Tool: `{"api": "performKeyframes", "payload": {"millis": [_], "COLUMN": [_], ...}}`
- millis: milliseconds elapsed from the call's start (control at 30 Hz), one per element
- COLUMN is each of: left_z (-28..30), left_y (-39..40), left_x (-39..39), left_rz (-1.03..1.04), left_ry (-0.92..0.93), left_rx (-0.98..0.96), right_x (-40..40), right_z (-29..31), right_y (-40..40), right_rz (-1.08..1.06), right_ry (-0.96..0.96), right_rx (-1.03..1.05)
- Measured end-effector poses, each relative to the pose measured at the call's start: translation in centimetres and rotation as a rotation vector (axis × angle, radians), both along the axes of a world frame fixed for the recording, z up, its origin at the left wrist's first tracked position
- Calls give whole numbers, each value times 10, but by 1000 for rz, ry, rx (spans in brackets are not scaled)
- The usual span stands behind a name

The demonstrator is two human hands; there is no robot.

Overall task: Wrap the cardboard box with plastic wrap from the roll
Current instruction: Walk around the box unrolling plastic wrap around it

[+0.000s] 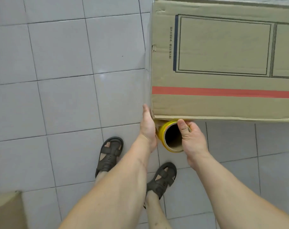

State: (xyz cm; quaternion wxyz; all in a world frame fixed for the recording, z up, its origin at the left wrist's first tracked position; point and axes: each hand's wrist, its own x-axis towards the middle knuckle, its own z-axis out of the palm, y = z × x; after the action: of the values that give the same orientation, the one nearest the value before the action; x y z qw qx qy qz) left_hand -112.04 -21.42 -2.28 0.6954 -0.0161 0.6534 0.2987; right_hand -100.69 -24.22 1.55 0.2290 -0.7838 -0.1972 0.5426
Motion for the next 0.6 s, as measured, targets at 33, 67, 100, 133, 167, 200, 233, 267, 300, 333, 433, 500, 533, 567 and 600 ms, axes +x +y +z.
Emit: {"api": "performKeyframes", "payload": {"millis": [33,67,100,133,167,200,233,267,300,333,433,500,533,567,600], "left_z": [6,3,4,1,-2,-6,-10,-14,-16,-20,-30,-43,-48,-54,-64], "left_y": [3,4,9,17,24,29,31,32,31,30,29,33,37,38,37], "left_x": [-3,-8,-13,-16,-17,-18,-17,-16,-15,-14,-13,-16,-18,-20,-20], "left_rz": [-22,4,23,20,7,3,-4,-12,-16,-13,1,53,48,2,-34], "left_ry": [38,58,46,47,37,4,-53,-103,-131,-126,-110,-110,-93,-88,-114], "left_rx": [-5,-24,-41,-52,-80,-95,-90,-65,-41,-31,-26,-108,-150,-170,-170], "right_x": [0,1,2,3,4,4,4,5,5,4,4,6,7,8,8], "right_z": [1,4,5,5,5,4,2,0,-3,-4,-6,-6,-6,-7,-8], "right_y": [2,3,4,4,4,5,4,4,3,2,1,2,3,2,1], "right_rz": [8,20,30,42,51,58,60,60,55,49,54,67,72,75,78], "right_ry": [-2,-6,-9,-15,-22,-30,-39,-46,-52,-56,-55,-52,-53,-53,-53], "right_rx": [-14,-27,-36,-42,-49,-57,-60,-59,-59,-59,-57,-64,-64,-66,-69]}}
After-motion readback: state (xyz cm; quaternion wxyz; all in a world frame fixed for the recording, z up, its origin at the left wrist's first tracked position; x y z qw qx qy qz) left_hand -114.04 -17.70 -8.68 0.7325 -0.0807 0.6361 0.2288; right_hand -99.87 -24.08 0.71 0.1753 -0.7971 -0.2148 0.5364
